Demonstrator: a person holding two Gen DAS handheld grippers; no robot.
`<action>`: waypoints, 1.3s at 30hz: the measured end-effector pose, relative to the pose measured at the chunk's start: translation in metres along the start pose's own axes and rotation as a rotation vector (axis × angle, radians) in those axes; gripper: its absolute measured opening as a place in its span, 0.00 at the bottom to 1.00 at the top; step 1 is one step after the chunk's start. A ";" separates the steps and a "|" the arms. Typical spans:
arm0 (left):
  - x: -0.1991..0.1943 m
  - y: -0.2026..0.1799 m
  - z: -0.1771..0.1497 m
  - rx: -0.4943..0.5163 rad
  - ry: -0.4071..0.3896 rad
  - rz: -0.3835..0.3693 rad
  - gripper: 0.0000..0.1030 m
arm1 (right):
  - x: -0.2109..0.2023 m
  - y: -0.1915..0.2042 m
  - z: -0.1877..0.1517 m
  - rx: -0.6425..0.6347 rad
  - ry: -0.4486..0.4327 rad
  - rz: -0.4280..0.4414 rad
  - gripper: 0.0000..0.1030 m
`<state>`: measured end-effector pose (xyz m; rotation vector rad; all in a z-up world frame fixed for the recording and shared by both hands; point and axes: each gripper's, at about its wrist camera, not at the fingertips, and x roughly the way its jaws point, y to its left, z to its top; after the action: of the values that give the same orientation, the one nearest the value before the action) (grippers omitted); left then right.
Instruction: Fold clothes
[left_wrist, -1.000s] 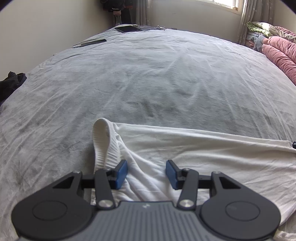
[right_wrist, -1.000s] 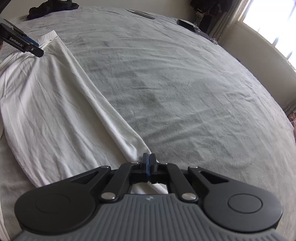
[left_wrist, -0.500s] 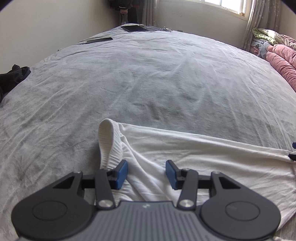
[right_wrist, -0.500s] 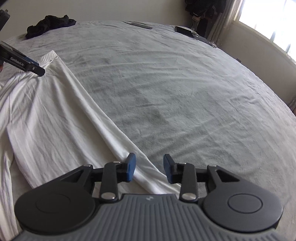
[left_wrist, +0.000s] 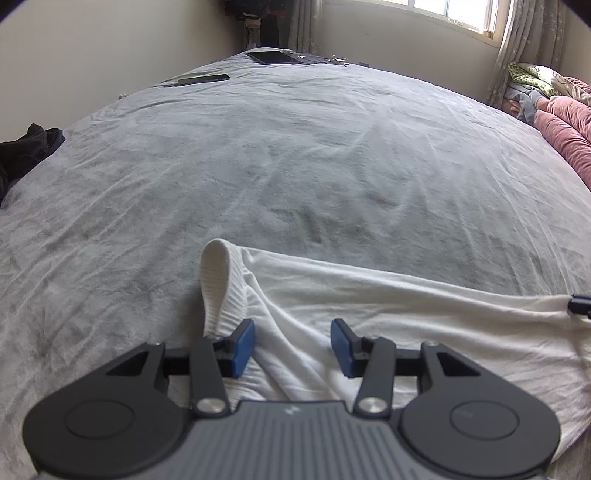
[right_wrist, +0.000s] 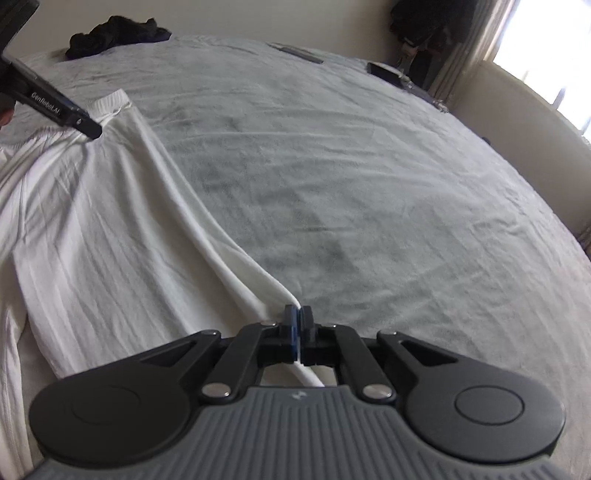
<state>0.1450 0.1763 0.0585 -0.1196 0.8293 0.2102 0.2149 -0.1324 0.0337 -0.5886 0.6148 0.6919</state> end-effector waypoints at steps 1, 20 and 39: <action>-0.001 0.000 0.001 -0.001 -0.005 0.001 0.45 | -0.001 -0.003 0.001 0.009 -0.014 -0.025 0.02; 0.002 0.019 0.006 -0.058 -0.006 0.025 0.45 | -0.007 -0.006 -0.007 0.121 -0.027 -0.167 0.09; 0.010 0.019 0.003 -0.046 0.037 0.031 0.46 | -0.096 -0.075 -0.162 0.689 0.078 -0.305 0.21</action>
<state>0.1488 0.1962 0.0526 -0.1544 0.8643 0.2565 0.1592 -0.3265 0.0118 -0.0594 0.7651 0.1432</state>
